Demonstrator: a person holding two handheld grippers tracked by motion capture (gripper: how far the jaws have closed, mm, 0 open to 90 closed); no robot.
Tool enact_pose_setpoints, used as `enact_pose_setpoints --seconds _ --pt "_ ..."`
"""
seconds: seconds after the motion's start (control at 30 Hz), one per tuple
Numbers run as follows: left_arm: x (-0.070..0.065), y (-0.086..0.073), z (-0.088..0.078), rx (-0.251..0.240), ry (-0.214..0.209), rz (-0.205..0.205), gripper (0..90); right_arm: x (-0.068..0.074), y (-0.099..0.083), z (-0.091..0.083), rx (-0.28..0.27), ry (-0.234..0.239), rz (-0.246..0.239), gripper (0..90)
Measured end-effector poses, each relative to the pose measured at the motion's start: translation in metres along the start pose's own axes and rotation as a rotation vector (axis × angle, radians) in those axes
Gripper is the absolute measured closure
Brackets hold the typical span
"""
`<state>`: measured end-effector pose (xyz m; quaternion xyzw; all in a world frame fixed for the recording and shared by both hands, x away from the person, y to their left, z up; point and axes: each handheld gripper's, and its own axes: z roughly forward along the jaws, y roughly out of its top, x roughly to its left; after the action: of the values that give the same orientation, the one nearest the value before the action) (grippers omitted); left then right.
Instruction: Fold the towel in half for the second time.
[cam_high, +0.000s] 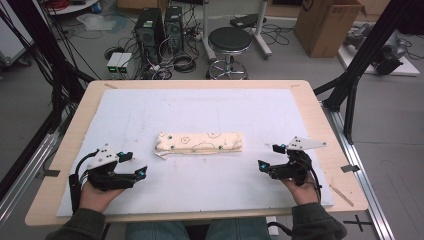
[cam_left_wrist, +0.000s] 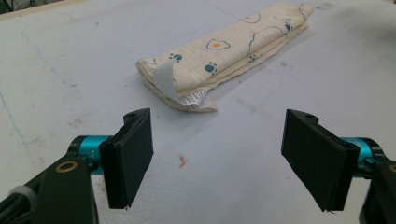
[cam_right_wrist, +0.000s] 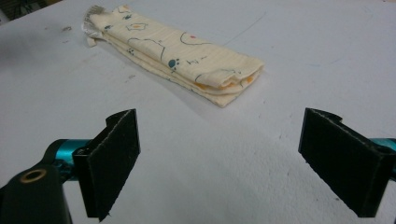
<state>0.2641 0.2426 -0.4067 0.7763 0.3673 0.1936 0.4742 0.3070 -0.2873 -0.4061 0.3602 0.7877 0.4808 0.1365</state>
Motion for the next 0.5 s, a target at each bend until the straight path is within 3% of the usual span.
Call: enact_pose_setpoints --seconds 0.5 --pt "-0.004 -0.008 -0.003 0.029 0.008 0.01 25.4 0.006 -0.017 -0.014 0.007 -0.012 0.005 11.8"
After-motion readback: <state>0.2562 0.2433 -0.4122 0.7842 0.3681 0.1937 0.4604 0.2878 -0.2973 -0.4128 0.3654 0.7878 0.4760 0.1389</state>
